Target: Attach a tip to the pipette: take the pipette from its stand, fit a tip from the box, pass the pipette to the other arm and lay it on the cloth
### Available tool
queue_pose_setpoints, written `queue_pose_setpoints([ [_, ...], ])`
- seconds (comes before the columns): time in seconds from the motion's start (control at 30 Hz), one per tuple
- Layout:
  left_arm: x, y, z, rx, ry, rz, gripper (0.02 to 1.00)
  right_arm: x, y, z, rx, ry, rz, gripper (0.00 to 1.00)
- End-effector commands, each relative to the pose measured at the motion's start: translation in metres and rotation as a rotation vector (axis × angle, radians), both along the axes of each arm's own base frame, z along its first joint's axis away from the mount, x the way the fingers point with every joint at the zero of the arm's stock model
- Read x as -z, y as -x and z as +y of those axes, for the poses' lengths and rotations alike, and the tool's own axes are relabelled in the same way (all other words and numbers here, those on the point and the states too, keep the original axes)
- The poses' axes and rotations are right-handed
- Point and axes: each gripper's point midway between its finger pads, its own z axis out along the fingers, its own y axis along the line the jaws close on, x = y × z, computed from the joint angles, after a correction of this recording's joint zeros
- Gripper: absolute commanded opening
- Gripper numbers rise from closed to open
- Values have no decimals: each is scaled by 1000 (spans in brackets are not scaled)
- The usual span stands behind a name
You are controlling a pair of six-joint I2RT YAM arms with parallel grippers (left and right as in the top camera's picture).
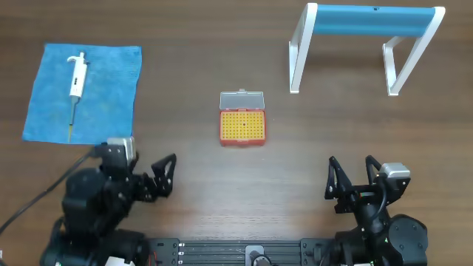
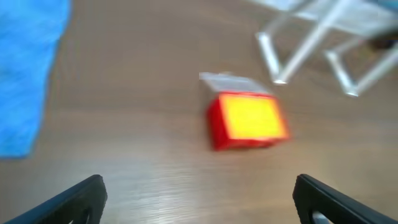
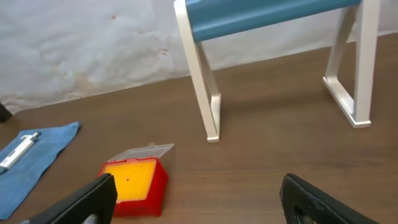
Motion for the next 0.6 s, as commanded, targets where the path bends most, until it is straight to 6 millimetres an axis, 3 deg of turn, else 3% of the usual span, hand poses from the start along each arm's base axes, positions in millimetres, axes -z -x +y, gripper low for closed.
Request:
queue_pose_setpoints([
  [0.03, 28, 5, 10, -51, 7, 13, 969, 1, -2, -5, 23, 18, -1, 847],
  [0.3, 133, 21, 23, -119, -8, 193, 967, 1, -1, -4, 19, 17, -2, 847],
  [0.4, 141, 21, 25, -145, 24, 191, 969, 1, -1, -4, 19, 16, -1, 847],
  [0.6, 126, 17, 25, -146, 31, 93, 969, 2, -1, -4, 19, 17, 3, 847],
])
